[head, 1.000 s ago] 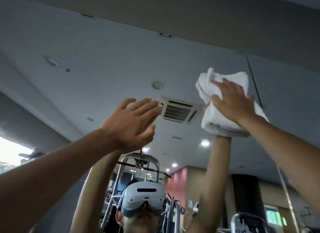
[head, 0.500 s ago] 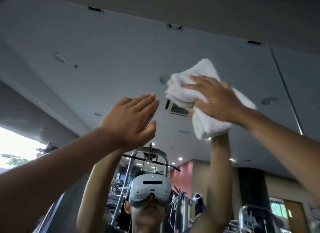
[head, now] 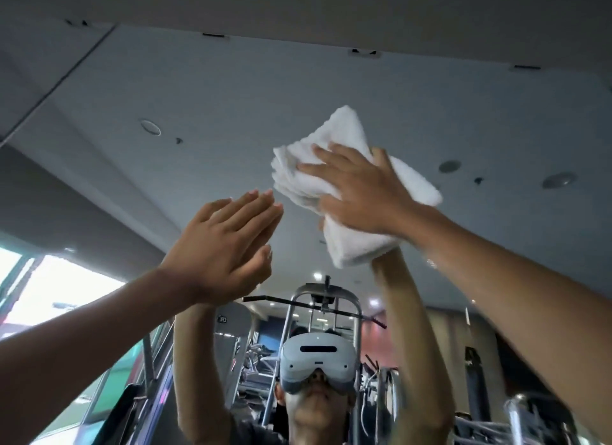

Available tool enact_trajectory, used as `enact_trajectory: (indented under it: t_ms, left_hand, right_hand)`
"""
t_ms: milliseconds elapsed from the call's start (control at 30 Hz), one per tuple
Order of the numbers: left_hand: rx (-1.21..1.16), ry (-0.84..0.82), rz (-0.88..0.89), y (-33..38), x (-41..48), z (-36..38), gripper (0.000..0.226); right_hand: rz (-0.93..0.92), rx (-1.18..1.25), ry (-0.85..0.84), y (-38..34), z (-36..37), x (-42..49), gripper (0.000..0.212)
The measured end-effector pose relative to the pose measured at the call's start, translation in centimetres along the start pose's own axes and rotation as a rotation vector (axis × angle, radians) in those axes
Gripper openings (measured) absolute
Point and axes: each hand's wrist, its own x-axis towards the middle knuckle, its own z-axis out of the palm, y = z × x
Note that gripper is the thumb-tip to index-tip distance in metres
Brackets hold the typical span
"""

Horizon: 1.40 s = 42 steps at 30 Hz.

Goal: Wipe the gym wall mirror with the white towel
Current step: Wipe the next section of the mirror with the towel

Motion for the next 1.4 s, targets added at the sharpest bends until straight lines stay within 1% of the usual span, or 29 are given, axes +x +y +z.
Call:
enact_trajectory:
  t_ms: [67, 100, 133, 233, 267, 300, 333, 367, 433, 500, 567, 600, 633, 667, 733, 800, 833, 867, 900, 933, 1000, 1100, 1133, 1167, 1200, 1233, 1300, 1367, 1400]
  left_hand:
    - [-0.048, 0.013, -0.008, -0.3, -0.4, 0.3, 0.066]
    - [-0.072, 0.03, -0.012, -0.4, -0.5, 0.6, 0.066]
    - [-0.092, 0.048, -0.014, -0.4, -0.6, 0.8, 0.065]
    - [-0.14, 0.084, -0.01, -0.5, -0.6, 1.0, 0.062]
    - [-0.153, 0.092, -0.006, -0.6, -0.5, 0.9, 0.062]
    - [-0.158, 0.095, 0.002, -0.6, -0.5, 0.9, 0.062]
    - [-0.157, 0.093, 0.007, -0.7, -0.4, 0.9, 0.062]
    - [-0.152, 0.093, 0.006, -0.7, -0.5, 1.0, 0.063]
    - [-0.145, 0.108, -0.035, -0.6, -0.5, 1.0, 0.065]
    - [-0.174, 0.117, -0.123, -0.7, -0.5, 0.9, 0.072]
    - [-0.194, 0.123, -0.17, -0.6, -0.5, 1.0, 0.078]
    - [-0.194, 0.127, -0.175, -0.5, -0.6, 1.0, 0.078]
    - [-0.196, 0.132, -0.179, -0.5, -0.6, 1.0, 0.079]
    - [-0.2, 0.135, -0.182, -0.5, -0.6, 1.0, 0.079]
    - [-0.202, 0.124, -0.175, -0.5, -0.5, 1.0, 0.079]
    - [-0.189, 0.124, -0.183, -0.4, -0.7, 1.1, 0.078]
    - [-0.174, 0.134, -0.202, -0.3, -0.7, 1.1, 0.077]
    - [-0.152, 0.15, -0.234, -0.2, -0.8, 1.0, 0.076]
    - [-0.137, 0.167, -0.285, -0.2, -0.8, 1.0, 0.076]
    - [-0.139, 0.177, -0.351, -0.1, -0.9, 0.8, 0.077]
    - [-0.171, 0.159, -0.448, -0.1, -1.0, 0.6, 0.082]
    - [-0.183, 0.146, -0.444, 0.0, -0.9, 0.3, 0.084]
    - [-0.178, 0.139, -0.421, -0.3, -1.1, 0.2, 0.082]
    - [-0.161, 0.128, -0.384, -1.0, -1.4, 0.1, 0.08]
    - [-0.131, 0.116, -0.331, -1.9, -1.9, 0.0, 0.077]
    - [-0.089, 0.104, -0.265, -3.1, -2.6, -0.2, 0.074]
    - [0.0, 0.066, -0.136, -6.0, -4.1, -0.7, 0.069]
    - [0.063, 0.031, -0.076, -9.2, -5.9, -1.1, 0.067]
    - [0.084, 0.02, -0.085, -10.7, -6.8, -1.2, 0.067]
  right_hand:
    - [-0.026, 0.062, -0.037, 1.6, -0.7, -1.1, 0.076]
    - [0.036, 0.065, -0.024, 2.8, -0.9, -1.2, 0.075]
    - [0.153, 0.057, 0.009, 3.8, -1.0, -0.8, 0.069]
    - [0.641, 0.022, 0.149, 4.1, -0.2, 2.4, 0.05]
    - [0.757, 0.011, 0.167, 3.1, 0.2, 4.0, 0.048]
    - [0.824, 0.004, 0.172, 1.8, 0.5, 5.5, 0.049]
    - [0.828, 0.008, 0.163, 0.4, 0.6, 6.6, 0.051]
    - [0.762, 0.014, 0.143, -0.9, 0.7, 7.2, 0.054]
    - [0.485, 0.016, 0.1, -2.8, 0.8, 7.1, 0.056]
    - [0.203, 0.03, 0.036, -3.0, -0.1, 5.3, 0.058]
    - [0.007, 0.067, -0.02, -1.6, -0.8, 2.9, 0.064]
    - [-0.039, 0.081, -0.031, -0.6, -0.9, 1.8, 0.066]
    - [-0.03, 0.074, -0.025, 0.9, -0.9, 1.1, 0.067]
    - [0.04, 0.065, -0.004, 2.6, -0.9, 0.8, 0.065]
    - [0.334, 0.055, 0.086, 4.9, -0.8, 1.6, 0.059]
    - [0.648, -0.008, 0.156, 3.9, -0.1, 4.0, 0.052]
    - [0.752, -0.026, 0.173, 2.5, 0.3, 5.5, 0.051]
    - [0.806, -0.018, 0.186, 0.9, 0.6, 6.7, 0.05]
    - [0.798, 0.005, 0.186, -0.9, 0.8, 7.6, 0.051]
    - [0.724, 0.027, 0.173, -2.7, 1.1, 8.0, 0.053]
    - [0.475, 0.031, 0.132, -5.6, 1.2, 7.9, 0.055]
    - [0.077, 0.025, 0.025, -7.1, 0.7, 5.3, 0.061]
    - [0.003, 0.035, -0.009, -6.9, 0.5, 4.1, 0.066]
    - [-0.012, 0.052, -0.036, -6.4, 0.3, 3.3, 0.07]
    - [0.034, 0.063, -0.052, -5.7, 0.1, 2.8, 0.068]
    - [0.127, 0.061, -0.046, -5.0, 0.1, 2.9, 0.063]
    - [0.371, 0.048, 0.031, -4.7, 0.4, 4.2, 0.055]
    - [0.621, 0.04, 0.132, -6.7, 1.1, 7.4, 0.052]
    - [0.744, 0.067, 0.173, -8.4, 1.3, 9.3, 0.051]
